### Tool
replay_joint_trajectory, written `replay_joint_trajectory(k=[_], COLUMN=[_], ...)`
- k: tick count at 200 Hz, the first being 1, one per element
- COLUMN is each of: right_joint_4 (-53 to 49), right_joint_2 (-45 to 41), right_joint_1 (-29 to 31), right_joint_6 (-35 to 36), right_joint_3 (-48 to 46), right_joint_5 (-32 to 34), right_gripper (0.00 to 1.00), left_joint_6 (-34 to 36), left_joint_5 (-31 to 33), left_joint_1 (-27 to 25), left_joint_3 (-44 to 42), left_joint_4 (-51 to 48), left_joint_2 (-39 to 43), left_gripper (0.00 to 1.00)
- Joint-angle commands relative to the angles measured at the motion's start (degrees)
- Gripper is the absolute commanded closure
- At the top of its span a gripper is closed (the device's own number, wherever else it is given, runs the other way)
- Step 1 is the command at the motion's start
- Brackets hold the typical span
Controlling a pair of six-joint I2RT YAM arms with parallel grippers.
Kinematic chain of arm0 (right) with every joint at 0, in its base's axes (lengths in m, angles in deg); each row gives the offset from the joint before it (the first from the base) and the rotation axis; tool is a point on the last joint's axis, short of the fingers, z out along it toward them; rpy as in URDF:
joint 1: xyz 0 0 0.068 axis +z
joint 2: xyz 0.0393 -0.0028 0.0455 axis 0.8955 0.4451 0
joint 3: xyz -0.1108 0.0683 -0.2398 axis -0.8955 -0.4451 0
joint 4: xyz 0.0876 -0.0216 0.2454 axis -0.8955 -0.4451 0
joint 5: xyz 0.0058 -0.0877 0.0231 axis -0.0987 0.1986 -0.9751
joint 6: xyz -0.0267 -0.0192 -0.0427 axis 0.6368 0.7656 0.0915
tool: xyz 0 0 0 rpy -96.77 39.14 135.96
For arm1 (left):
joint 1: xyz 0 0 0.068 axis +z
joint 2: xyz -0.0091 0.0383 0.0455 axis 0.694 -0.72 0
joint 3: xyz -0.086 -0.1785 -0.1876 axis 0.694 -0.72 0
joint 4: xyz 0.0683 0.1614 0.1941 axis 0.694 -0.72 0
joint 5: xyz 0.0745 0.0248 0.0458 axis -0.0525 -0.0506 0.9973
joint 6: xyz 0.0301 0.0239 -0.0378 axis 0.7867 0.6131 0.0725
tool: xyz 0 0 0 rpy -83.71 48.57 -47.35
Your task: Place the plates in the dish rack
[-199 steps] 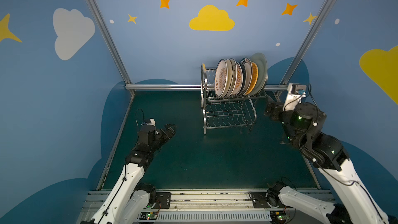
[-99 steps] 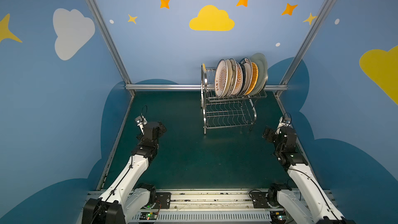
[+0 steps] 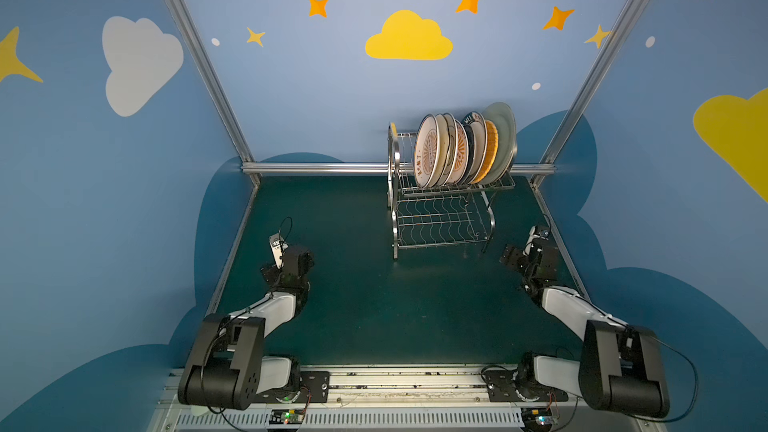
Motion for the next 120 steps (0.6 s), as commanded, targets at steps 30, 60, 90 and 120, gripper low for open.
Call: replay_joint_trajectory(k=[30,60,90,120], right_joint_4=[3.74,8.74,5.87,5.65], right_joint_2=[5.05,8.31,8.21,8.27], right_joint_1=[3.22,5.52,5.42,6.25], right_joint_6=[2.61,5.40,2.79,3.01], right_joint_3=[2.78,1.86,3.08,3.16], right_joint_5=[-0.54,3.08,3.82,4.92], right_gripper=[0.08,0.08,0.08,0.08], left_joint_6=[5.76,6.98,6.14,5.70], left_joint_5=[-9.11,-11.48,-17.48,-17.29], left_joint_1=[1.17,1.33,4.32,4.40], left_joint_3=[0.19,-1.93,1.73,2.54], left_joint_4=[14.40,26.79,14.19,12.19], left_joint_2=[-6.38,-13.68,-10.47,-10.39], left_gripper=[0.00,0.00,0.00,0.00])
